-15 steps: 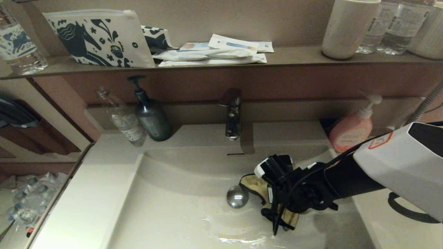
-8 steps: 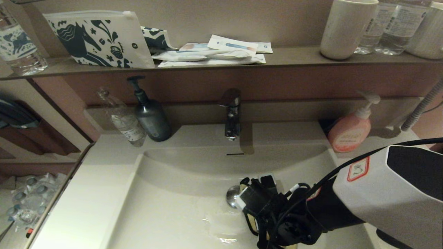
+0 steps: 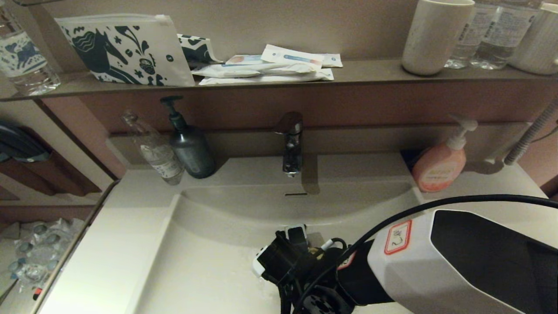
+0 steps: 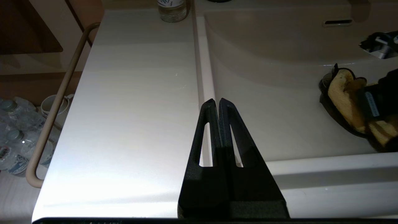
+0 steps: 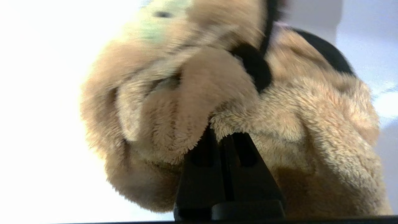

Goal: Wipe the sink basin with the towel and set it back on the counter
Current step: Wipe the sink

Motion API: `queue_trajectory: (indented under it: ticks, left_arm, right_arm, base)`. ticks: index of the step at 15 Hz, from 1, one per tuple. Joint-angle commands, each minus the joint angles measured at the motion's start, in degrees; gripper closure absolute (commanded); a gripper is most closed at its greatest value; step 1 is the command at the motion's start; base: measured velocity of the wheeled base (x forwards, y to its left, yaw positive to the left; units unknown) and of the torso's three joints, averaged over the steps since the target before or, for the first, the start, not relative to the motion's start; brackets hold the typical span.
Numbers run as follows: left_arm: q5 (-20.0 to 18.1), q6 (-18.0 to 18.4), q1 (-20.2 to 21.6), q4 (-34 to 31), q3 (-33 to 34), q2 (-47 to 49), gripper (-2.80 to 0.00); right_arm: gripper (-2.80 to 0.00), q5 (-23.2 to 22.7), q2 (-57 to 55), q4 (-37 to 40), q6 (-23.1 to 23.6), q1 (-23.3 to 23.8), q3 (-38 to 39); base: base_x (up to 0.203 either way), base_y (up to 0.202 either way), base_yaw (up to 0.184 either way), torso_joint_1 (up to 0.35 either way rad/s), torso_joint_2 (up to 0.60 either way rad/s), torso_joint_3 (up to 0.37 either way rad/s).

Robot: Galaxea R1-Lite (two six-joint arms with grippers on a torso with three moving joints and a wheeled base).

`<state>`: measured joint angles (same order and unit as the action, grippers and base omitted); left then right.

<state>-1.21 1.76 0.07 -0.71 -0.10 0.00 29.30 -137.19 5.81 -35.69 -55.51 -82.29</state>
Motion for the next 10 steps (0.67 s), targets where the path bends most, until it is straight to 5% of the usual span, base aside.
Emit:
queue_trajectory:
  ticks: [1,10]
  left_arm:
    - [-0.02,0.0,0.01,0.0,0.01,0.09,0.0]
    - [-0.02,0.0,0.01,0.0,0.01,0.09,0.0]
  right_arm:
    - [0.0,0.51,-2.06,-0.29,-0.17,-0.28,-4.19]
    - [0.0,5.31,-10.02,1.44,0.1,2.72,-24.08]
  base:
    - [0.0,0.0,0.0,0.0,0.0,0.0]
    - [0.0,0.0,0.0,0.0,0.0,0.0]
